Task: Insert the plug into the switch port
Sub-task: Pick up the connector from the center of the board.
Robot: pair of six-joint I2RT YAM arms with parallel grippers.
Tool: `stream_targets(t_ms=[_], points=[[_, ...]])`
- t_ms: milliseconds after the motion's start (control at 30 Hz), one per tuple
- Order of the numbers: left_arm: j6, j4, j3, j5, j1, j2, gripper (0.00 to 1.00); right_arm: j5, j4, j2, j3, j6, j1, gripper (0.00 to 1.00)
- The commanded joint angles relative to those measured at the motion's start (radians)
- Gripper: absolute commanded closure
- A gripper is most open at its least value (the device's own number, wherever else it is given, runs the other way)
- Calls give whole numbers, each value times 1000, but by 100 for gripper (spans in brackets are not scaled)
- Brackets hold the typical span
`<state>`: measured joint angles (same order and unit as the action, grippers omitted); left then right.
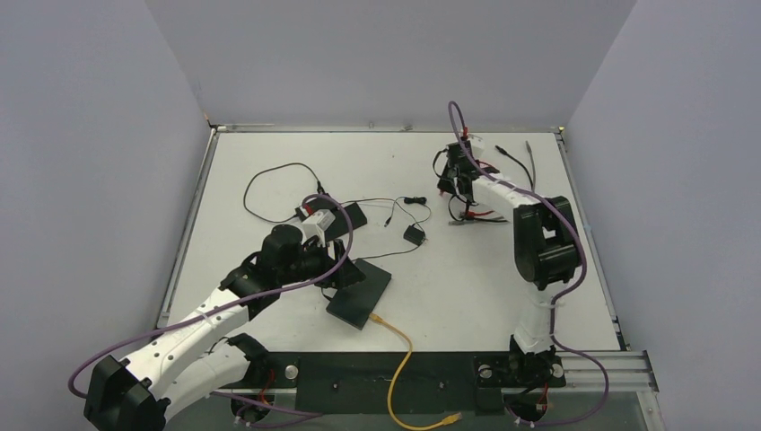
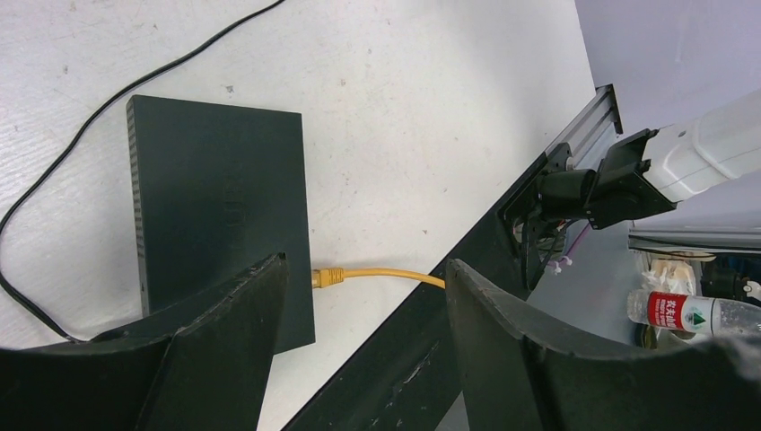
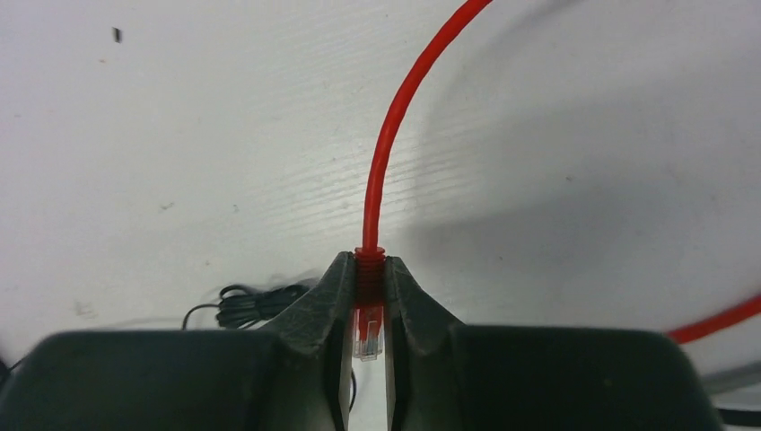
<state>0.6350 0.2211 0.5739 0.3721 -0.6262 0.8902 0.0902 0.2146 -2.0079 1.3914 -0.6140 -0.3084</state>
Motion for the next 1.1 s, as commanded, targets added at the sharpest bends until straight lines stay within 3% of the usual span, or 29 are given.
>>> stream_targets(t_ms=[0, 367, 533, 1067], points=[[-2, -41, 64, 65, 7, -2, 37, 52, -98, 203, -53, 8, -26, 100], [2, -111, 123, 127, 7, -18, 37, 205, 1, 580, -200, 10, -197, 100], [5, -172, 143, 149, 6, -17, 37, 302, 27, 719, -256, 0, -337, 100], [33, -386, 112, 109, 2, -56, 37, 411, 3, 835, -352, -236, -670, 100]])
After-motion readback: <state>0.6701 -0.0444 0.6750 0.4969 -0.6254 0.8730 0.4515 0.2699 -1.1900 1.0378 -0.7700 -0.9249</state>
